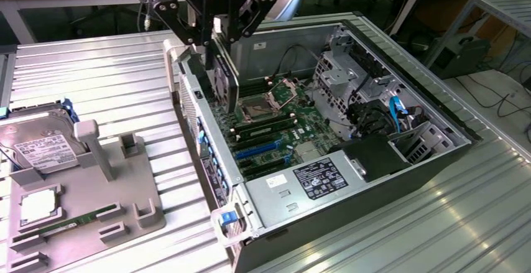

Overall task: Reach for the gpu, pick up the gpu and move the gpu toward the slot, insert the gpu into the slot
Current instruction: 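Pick up the gpu and move the gpu toward the slot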

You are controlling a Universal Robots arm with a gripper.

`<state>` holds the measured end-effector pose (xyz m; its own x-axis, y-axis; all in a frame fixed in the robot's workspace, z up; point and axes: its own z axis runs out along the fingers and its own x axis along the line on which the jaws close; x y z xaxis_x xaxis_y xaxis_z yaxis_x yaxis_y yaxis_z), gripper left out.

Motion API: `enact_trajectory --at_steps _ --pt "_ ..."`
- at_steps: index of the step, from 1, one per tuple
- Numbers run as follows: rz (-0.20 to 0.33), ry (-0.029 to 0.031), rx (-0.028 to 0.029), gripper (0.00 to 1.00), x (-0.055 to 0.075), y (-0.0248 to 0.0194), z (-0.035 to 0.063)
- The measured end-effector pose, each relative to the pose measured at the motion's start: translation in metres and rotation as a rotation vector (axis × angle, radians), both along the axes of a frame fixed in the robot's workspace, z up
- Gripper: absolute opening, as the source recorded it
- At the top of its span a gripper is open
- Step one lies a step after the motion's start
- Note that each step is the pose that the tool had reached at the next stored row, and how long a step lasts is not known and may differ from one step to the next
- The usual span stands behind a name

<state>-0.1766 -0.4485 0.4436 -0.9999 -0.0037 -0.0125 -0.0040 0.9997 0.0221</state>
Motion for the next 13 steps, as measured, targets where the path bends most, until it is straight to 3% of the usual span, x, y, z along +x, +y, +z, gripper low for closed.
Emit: enact_trajectory --at_steps 2,13 --pt "-0.002 0.0 -0.0023 0.28 0.003 0.0 0.0" --pt "-0.004 0.0 -0.0024 0.28 0.012 0.0 -0.0002"
